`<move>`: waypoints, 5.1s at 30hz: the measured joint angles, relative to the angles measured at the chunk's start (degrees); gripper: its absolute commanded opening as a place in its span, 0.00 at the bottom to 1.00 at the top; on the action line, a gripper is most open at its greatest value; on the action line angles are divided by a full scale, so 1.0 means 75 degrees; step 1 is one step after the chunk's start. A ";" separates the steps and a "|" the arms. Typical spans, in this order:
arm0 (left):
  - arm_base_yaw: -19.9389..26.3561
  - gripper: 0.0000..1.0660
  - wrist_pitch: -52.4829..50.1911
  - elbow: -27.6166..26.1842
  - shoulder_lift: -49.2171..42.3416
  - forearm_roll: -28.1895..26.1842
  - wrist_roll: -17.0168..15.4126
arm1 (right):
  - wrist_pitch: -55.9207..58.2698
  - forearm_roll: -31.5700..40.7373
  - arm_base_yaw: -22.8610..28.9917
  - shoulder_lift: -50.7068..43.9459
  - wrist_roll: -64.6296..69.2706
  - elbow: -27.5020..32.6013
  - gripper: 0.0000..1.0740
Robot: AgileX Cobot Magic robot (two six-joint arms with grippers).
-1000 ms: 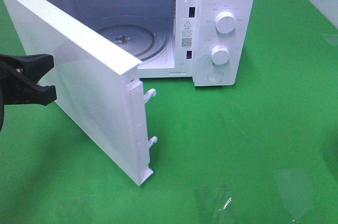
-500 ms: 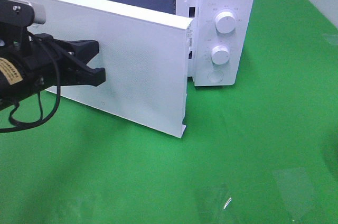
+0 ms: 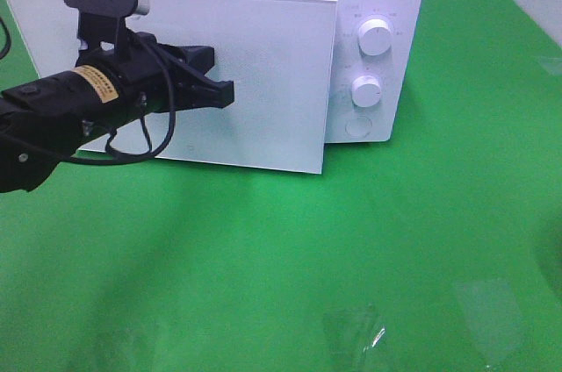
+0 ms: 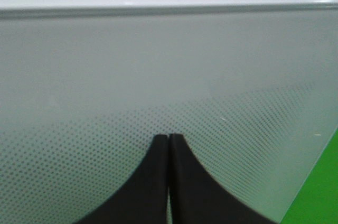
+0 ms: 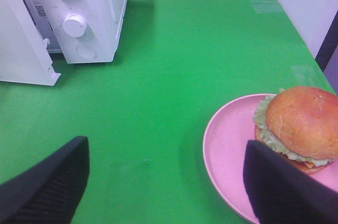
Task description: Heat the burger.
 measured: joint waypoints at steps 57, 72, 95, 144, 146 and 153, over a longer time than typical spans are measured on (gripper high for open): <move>-0.1429 0.96 0.6738 -0.3209 0.0695 -0.0871 0.0214 | 0.0000 0.0000 0.0000 0.0000 0.0000 0.0008 0.71; -0.1429 0.94 1.2147 -0.3216 -0.0023 -0.1062 0.0191 | 0.0000 0.0000 0.0000 0.0000 0.0000 0.0008 0.71; 0.2017 0.94 1.4905 -0.3231 -0.2788 -0.0756 0.0191 | 0.0000 0.0000 0.0000 0.0000 0.0000 0.0008 0.71; 0.3545 0.94 1.4079 0.1925 -1.2185 -0.0191 0.0665 | 0.0000 0.0000 0.0000 0.0000 0.0000 0.0008 0.71; 0.3545 0.94 1.4079 0.1925 -1.2399 -0.0283 0.0665 | 0.0000 0.0000 0.0000 0.0000 0.0000 0.0008 0.71; 0.3690 0.94 1.4079 0.1925 -1.3262 -0.0481 0.0688 | 0.0000 0.0000 0.0000 0.0000 0.0000 0.0008 0.71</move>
